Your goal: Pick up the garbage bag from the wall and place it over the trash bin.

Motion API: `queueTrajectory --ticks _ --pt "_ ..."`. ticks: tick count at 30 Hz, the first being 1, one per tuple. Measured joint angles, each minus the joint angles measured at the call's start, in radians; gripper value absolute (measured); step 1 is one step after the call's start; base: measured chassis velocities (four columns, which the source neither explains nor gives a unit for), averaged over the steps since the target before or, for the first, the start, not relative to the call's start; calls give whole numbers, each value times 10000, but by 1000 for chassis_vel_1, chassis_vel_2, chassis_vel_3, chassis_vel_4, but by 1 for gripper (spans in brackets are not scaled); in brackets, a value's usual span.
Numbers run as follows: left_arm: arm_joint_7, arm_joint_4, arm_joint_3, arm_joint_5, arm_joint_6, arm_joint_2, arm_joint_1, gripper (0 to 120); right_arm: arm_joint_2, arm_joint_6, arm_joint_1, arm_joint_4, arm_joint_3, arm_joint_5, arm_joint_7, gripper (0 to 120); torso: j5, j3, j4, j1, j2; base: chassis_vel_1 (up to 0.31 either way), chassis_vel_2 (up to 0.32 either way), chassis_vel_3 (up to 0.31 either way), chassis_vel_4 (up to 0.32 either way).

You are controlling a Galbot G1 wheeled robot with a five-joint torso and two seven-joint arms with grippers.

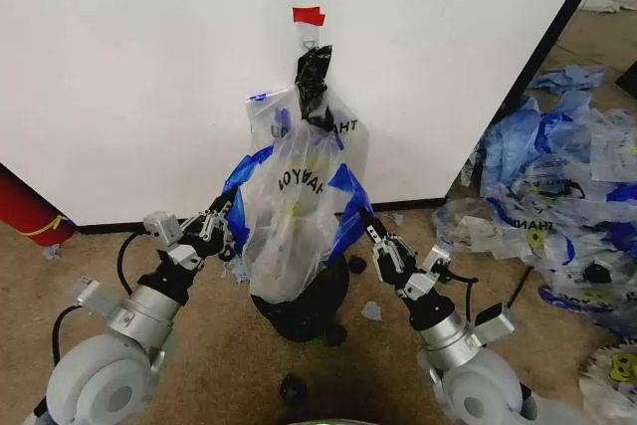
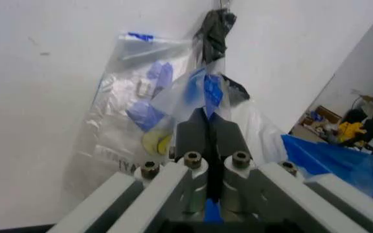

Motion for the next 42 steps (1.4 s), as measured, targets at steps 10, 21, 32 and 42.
queueTrajectory --ticks 10,21,32,42 --pt "-144 -592 -660 -81 -6 215 888 0 5 -65 67 732 -105 59 159 0 0 0 3 0 0 0 0 0 0" --pt "-341 -899 -749 -420 146 222 895 0 -92 -182 40 1347 -58 184 330 0 0 0 2 0 0 0 0 0 0" --pt "-305 -122 31 -172 90 -133 404 0 120 -49 -41 594 -109 157 255 0 2 0 1 0 0 0 0 0 0" --pt "-273 713 787 72 -97 -434 -53 0 220 -39 222 273 -203 159 277 0 1 0 2 1 0 0 0 0 0"
